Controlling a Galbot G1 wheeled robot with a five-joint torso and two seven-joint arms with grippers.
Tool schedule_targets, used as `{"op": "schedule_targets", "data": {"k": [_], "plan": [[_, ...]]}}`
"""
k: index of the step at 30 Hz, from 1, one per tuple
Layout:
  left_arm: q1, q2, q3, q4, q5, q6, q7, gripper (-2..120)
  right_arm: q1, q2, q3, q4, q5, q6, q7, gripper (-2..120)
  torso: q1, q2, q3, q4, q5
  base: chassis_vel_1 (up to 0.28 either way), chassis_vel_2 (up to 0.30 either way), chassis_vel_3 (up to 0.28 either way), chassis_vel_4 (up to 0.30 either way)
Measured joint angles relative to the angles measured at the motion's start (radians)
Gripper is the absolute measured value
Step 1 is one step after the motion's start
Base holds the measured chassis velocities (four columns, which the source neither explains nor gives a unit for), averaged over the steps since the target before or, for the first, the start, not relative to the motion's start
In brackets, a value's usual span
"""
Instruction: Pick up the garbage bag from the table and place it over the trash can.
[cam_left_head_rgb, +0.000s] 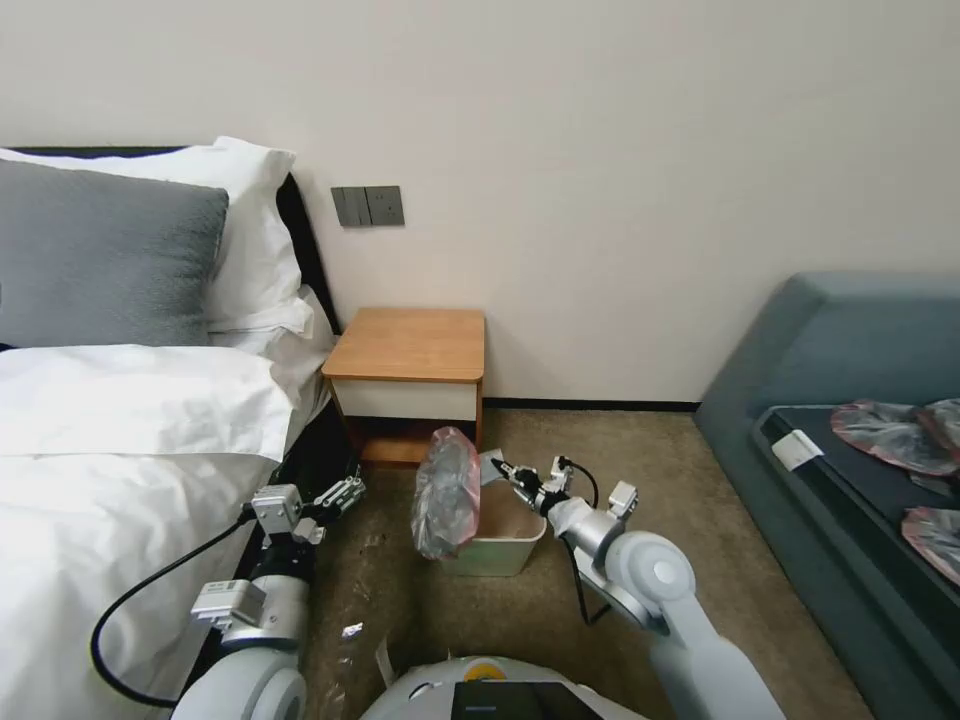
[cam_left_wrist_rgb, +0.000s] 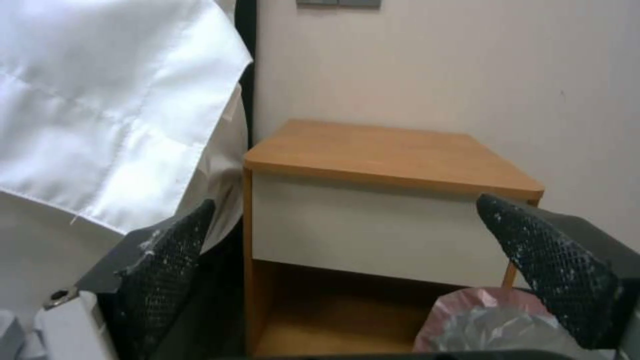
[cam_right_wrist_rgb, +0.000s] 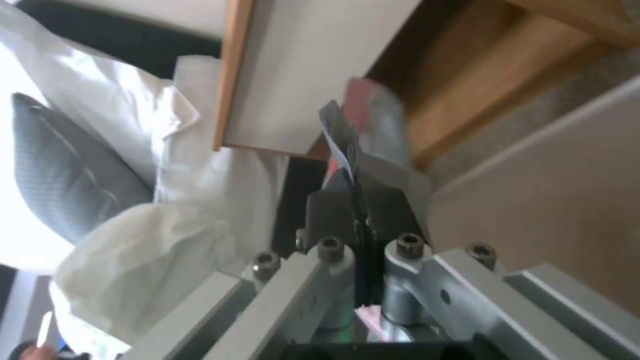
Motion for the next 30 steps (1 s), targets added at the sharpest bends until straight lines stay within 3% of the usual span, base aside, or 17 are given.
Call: {"op": "schedule_targets", "data": {"k": [11,18,22,24,30], "plan": [[-0.013,0.007,0.001,0.000,-0.007,-0.003,-0.001,100,-0.030,-0.012,0.019,-0.025,-0.068,-0.042,-0.004,2,0.000,0.000,0.000,0.0000,0.0000,0.000,0.000,0.000,0.000],[-0.017,0.014,0.003,0.000,-0.009,-0.005,-0.001,100,-0.031,-0.014,0.017,-0.039,-0.102,-0.071,-0.001,32,0.000,0.000,0.000,0.0002,0.0000,0.000,0.000,0.000,0.000],[-0.018,0.017,0.003,0.000,-0.010,-0.005,-0.001,100,-0.033,-0.016,0.017,-0.039,-0.107,-0.077,0.002,39,0.000,0.000,0.000,0.0001,0.0000,0.000,0.000,0.000,0.000],[-0.020,0.019,0.003,0.000,-0.012,-0.005,-0.001,100,-0.036,-0.018,0.018,-0.036,-0.108,-0.083,0.014,53,0.000,0.000,0.000,0.0001,0.0000,0.000,0.000,0.000,0.000],[-0.020,0.023,0.004,0.000,-0.014,-0.005,-0.001,100,-0.039,-0.022,0.020,-0.016,-0.105,-0.088,0.038,73,0.000,0.000,0.000,0.0001,0.0000,0.000,0.000,0.000,0.000]]}}
